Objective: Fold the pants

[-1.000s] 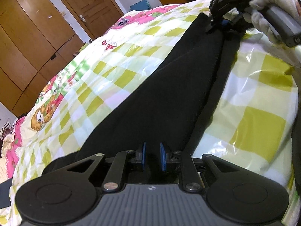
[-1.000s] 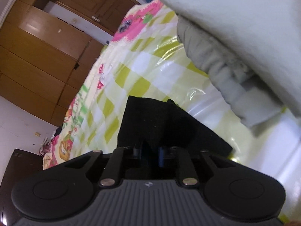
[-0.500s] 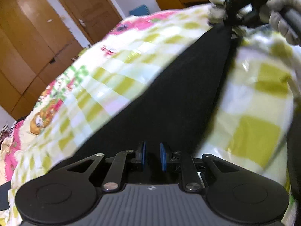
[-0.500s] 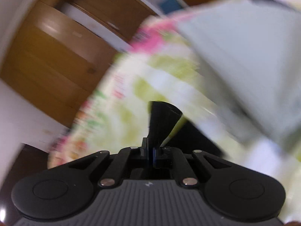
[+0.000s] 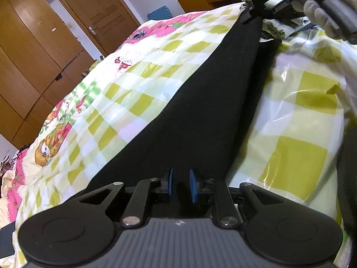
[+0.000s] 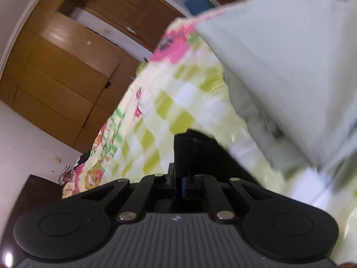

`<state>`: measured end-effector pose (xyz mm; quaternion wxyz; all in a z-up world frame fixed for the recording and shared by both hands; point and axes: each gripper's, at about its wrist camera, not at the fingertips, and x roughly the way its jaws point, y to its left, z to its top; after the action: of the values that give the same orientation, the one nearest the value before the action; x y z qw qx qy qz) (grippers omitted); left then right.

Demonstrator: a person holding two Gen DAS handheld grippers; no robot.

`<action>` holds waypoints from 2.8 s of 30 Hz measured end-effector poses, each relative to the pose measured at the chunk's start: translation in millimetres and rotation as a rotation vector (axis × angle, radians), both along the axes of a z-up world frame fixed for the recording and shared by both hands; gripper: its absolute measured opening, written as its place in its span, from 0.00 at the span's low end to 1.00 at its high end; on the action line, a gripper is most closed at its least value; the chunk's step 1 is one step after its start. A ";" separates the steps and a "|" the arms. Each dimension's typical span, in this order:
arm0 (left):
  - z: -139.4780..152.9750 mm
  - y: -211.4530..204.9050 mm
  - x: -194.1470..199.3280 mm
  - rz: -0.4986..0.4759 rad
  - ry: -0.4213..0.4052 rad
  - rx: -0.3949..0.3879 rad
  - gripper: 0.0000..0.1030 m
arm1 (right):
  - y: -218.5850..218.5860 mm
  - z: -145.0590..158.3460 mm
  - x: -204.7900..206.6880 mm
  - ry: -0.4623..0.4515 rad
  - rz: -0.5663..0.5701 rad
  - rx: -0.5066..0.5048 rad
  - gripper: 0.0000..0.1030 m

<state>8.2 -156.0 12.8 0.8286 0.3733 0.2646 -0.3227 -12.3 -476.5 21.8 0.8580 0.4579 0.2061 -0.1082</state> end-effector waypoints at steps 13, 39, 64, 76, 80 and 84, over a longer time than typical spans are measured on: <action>4.5 7.6 4.7 0.042 0.044 -0.075 0.32 | 6.4 -16.9 -40.8 0.188 -0.036 0.016 0.31; 1.2 16.6 68.7 0.327 0.357 -0.246 0.33 | 44.7 -42.0 -23.6 0.119 -0.077 0.089 0.35; -6.2 12.4 70.6 0.316 0.350 -0.251 0.34 | 21.0 -60.9 -15.0 0.046 -0.149 0.153 0.33; -8.6 4.8 68.6 0.276 0.318 -0.220 0.34 | 16.9 -59.3 0.7 0.035 -0.046 0.125 0.08; -8.0 3.2 66.4 0.259 0.296 -0.222 0.34 | 24.6 -33.1 -3.1 -0.076 -0.001 0.082 0.08; -11.3 0.5 65.5 0.255 0.294 -0.229 0.35 | 46.0 -14.1 -4.1 -0.131 0.042 -0.132 0.07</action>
<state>73.7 -155.6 1.4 0.8521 0.1894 0.3893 -0.2941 -16.5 -430.5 7.7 0.9001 0.4019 0.1514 -0.0733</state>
